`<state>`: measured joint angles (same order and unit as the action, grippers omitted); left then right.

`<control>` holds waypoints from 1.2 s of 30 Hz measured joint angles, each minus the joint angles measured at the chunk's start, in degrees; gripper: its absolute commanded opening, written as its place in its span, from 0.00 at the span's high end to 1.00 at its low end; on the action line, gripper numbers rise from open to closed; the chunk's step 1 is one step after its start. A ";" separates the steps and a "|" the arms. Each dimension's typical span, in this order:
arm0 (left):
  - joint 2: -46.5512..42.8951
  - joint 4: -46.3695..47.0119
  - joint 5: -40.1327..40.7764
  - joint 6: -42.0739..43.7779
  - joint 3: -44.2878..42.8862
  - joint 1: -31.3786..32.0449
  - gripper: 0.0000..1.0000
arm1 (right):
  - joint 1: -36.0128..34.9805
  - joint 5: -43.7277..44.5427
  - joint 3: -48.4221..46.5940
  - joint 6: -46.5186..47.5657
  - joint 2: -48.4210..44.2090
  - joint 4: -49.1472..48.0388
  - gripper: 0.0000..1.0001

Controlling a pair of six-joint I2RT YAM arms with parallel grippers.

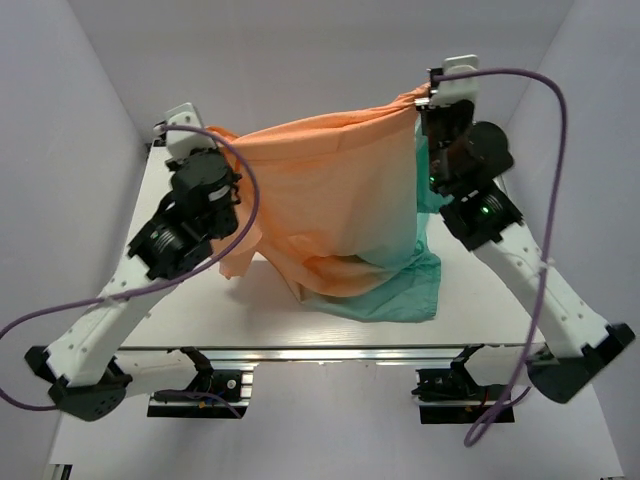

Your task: Zip up the jacket

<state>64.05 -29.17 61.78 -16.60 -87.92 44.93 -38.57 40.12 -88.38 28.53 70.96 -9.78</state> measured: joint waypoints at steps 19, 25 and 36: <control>23.02 0.35 -43.12 0.24 -23.19 -31.54 1.00 | 9.05 -14.12 -17.75 -18.14 10.01 12.72 1.00; 4.76 0.26 -40.98 -6.29 -1.31 -30.99 1.00 | 6.03 -18.73 12.15 -29.51 -13.27 13.97 1.00; -7.63 -28.92 -39.65 -27.89 33.35 -31.65 0.02 | 4.13 -34.47 54.77 -55.82 -31.76 42.01 0.69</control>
<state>56.42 -58.08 22.13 -44.49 -54.57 13.28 -34.44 5.65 -33.61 -27.29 39.20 32.23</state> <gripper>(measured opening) 0.643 0.056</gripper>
